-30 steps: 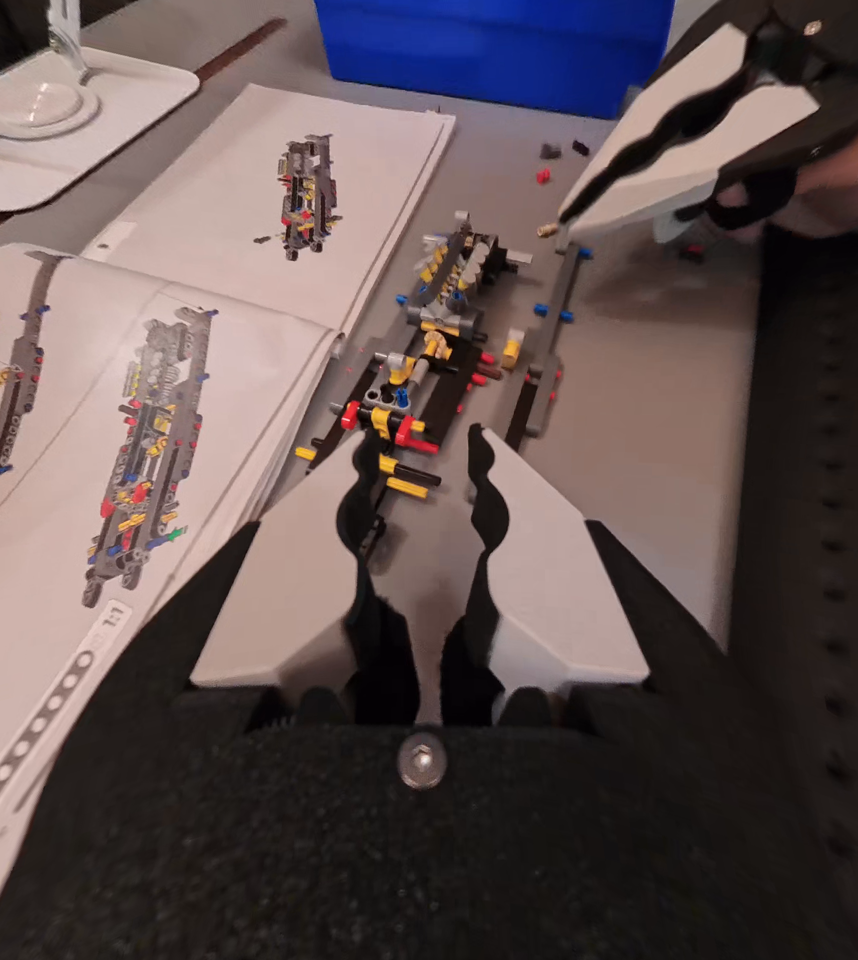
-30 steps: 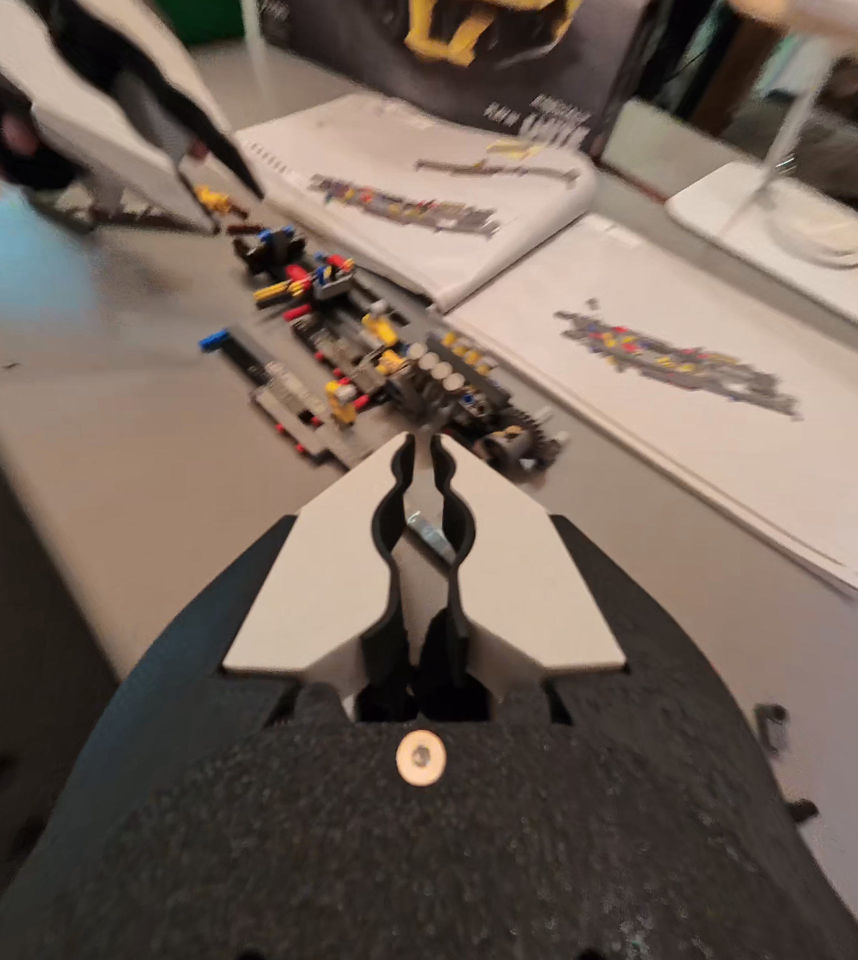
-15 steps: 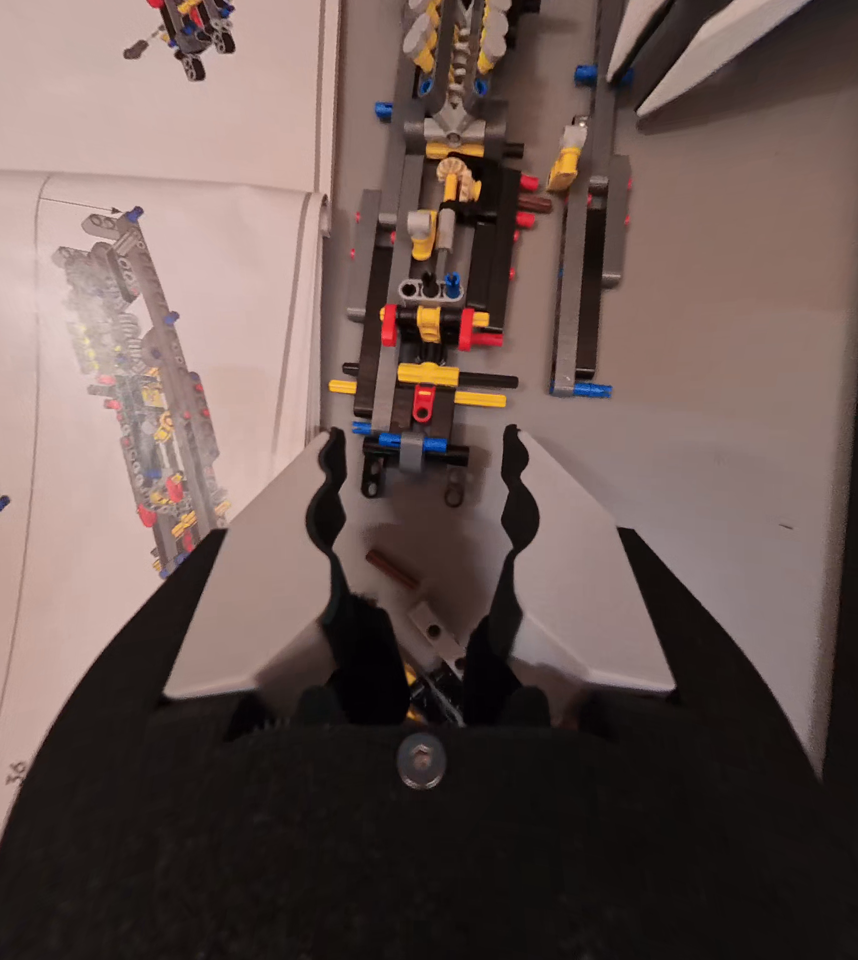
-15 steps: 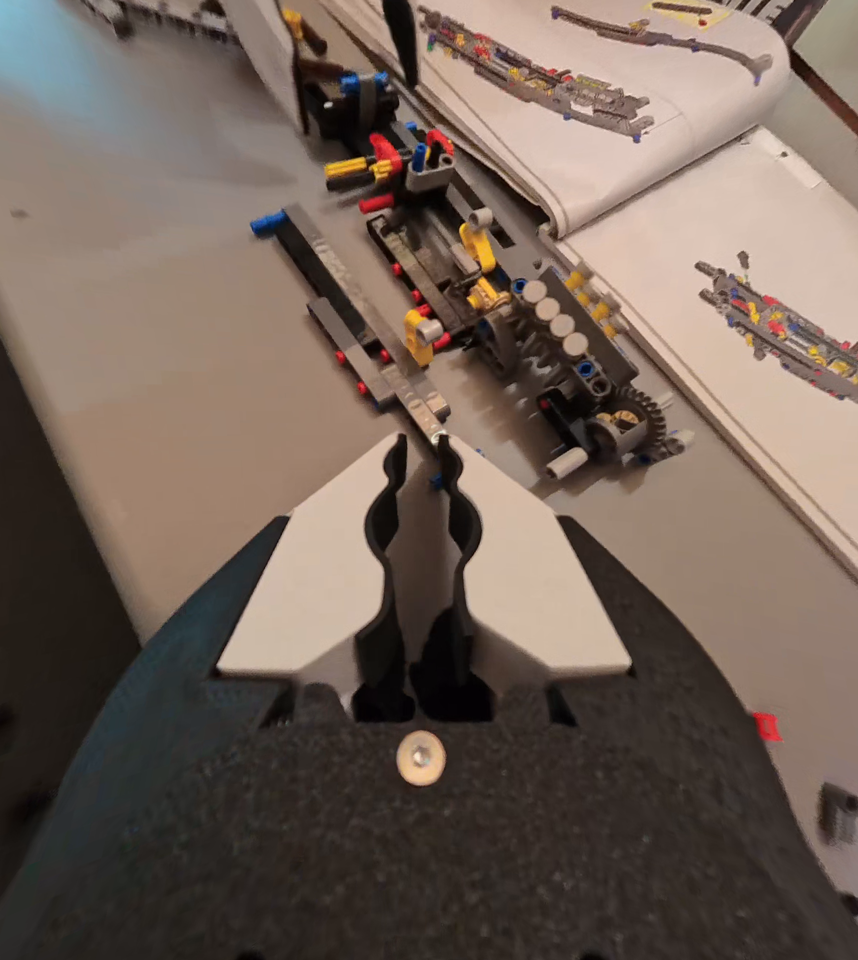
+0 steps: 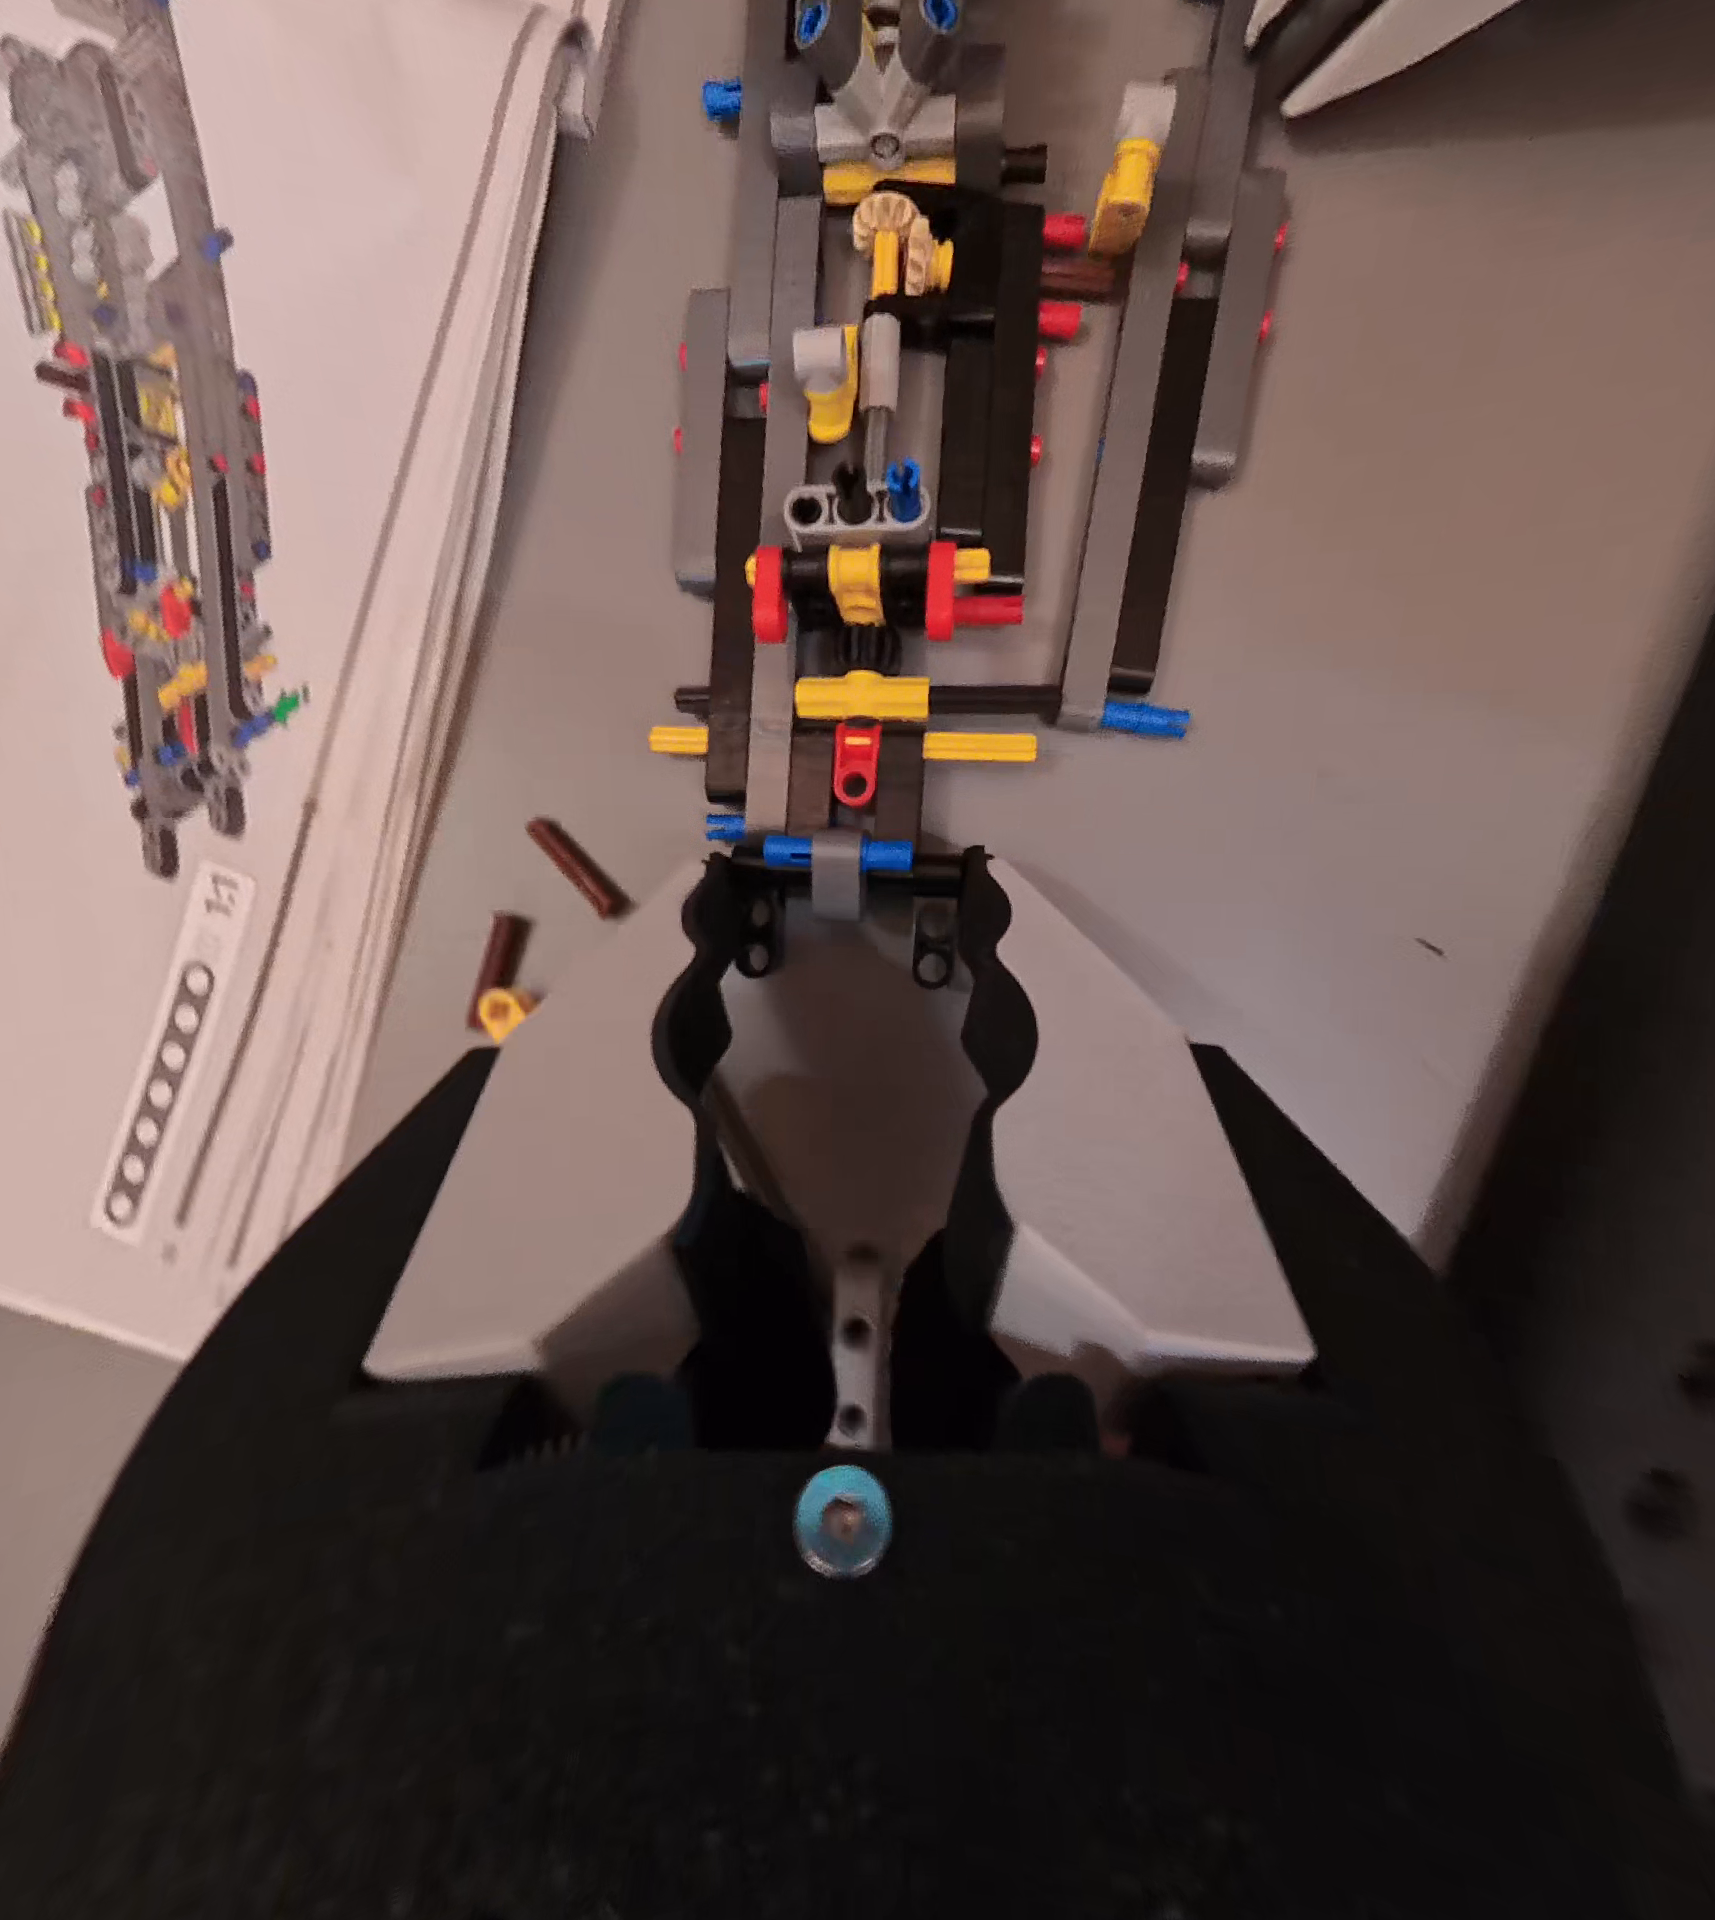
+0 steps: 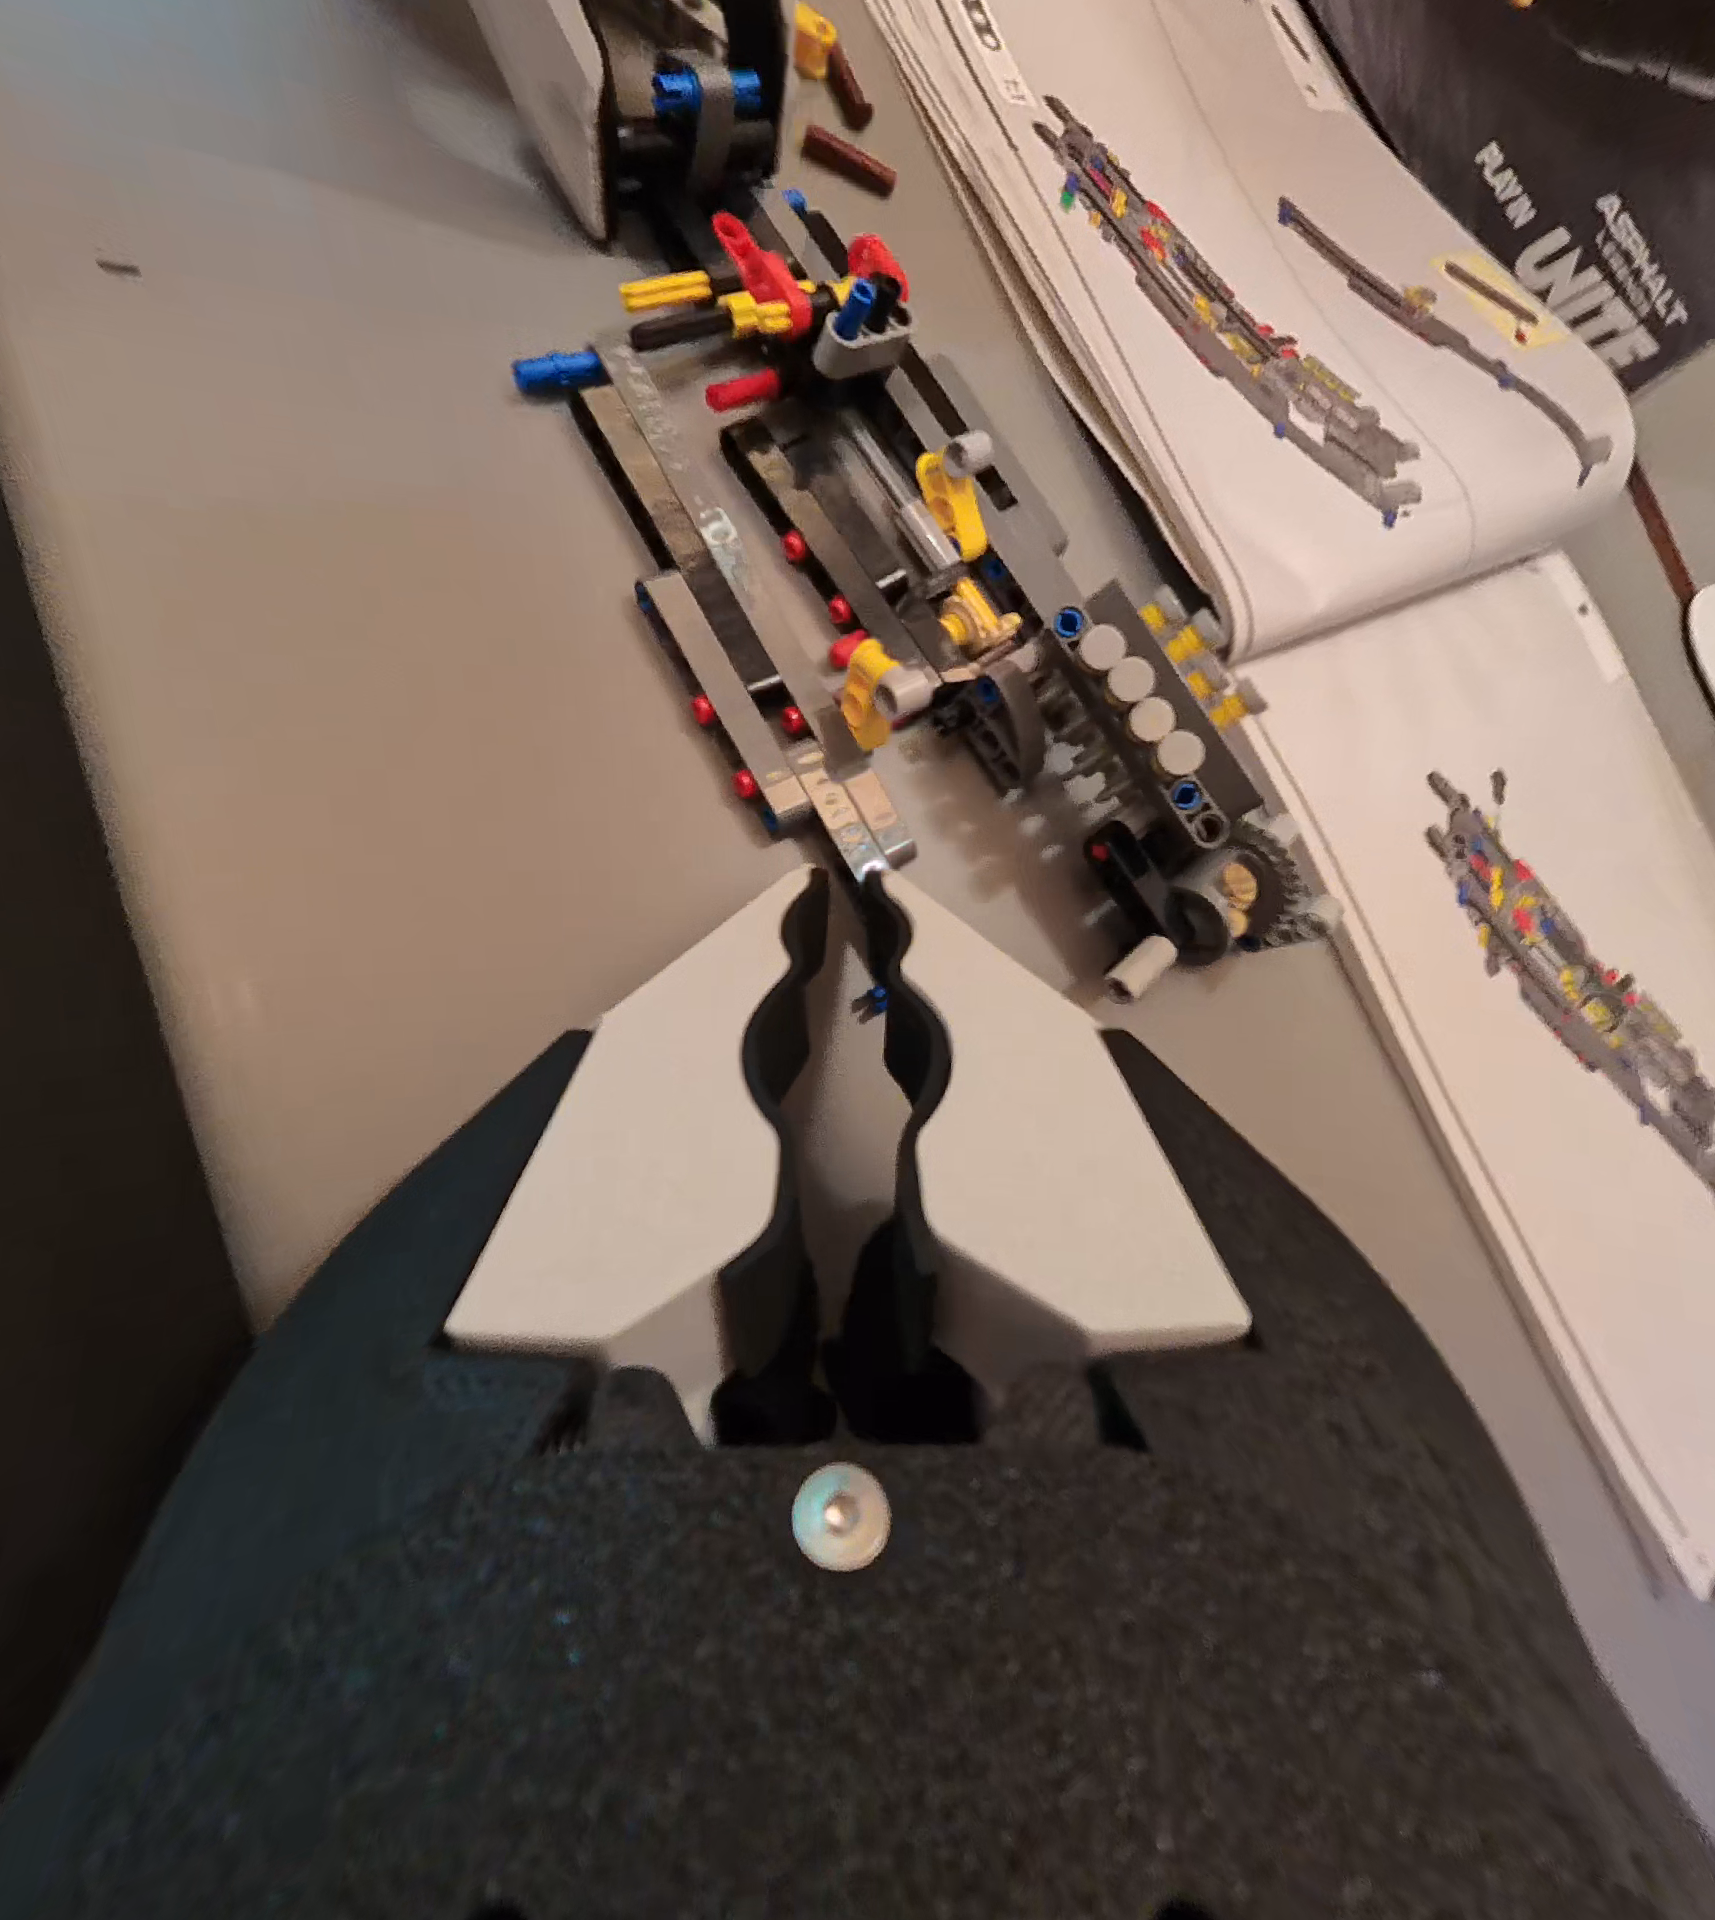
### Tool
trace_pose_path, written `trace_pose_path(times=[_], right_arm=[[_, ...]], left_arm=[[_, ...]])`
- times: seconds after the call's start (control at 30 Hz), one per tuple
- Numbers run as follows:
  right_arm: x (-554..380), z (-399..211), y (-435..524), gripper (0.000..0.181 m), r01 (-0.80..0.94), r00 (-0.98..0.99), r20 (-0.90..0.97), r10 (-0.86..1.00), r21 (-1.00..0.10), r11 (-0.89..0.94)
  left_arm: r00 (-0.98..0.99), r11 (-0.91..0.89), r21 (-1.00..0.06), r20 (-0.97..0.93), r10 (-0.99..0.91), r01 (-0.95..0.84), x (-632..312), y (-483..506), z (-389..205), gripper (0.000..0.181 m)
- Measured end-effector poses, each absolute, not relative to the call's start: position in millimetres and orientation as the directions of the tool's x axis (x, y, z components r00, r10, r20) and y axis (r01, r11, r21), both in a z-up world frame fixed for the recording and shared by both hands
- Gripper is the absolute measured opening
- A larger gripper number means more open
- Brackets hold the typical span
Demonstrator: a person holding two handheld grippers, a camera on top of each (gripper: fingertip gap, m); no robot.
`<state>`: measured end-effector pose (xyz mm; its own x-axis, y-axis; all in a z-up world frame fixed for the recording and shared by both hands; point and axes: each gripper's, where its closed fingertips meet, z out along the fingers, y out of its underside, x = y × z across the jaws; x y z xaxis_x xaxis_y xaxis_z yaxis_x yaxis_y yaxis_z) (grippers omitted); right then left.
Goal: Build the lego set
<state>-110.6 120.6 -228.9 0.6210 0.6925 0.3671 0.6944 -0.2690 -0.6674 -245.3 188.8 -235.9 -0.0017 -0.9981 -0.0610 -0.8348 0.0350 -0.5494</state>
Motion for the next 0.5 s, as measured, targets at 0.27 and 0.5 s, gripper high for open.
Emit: trace_pose_path(times=[0.27,0.5], right_arm=[[-119.9,-228.6,128.1,0.003,0.737,0.564,0.425,0.708,-0.646,-0.2],[-128.2,-228.2,133.0,0.001,0.759,0.499,0.448,0.742,-0.639,-0.124]], left_arm=[[0.116,-0.039,-0.554,-0.106,-0.988,-0.832,-267.2,174.0,-234.7,0.041],[0.207,-0.097,-0.568,-0.131,-0.97,-0.817,-268.7,173.4,-234.0,0.041]])
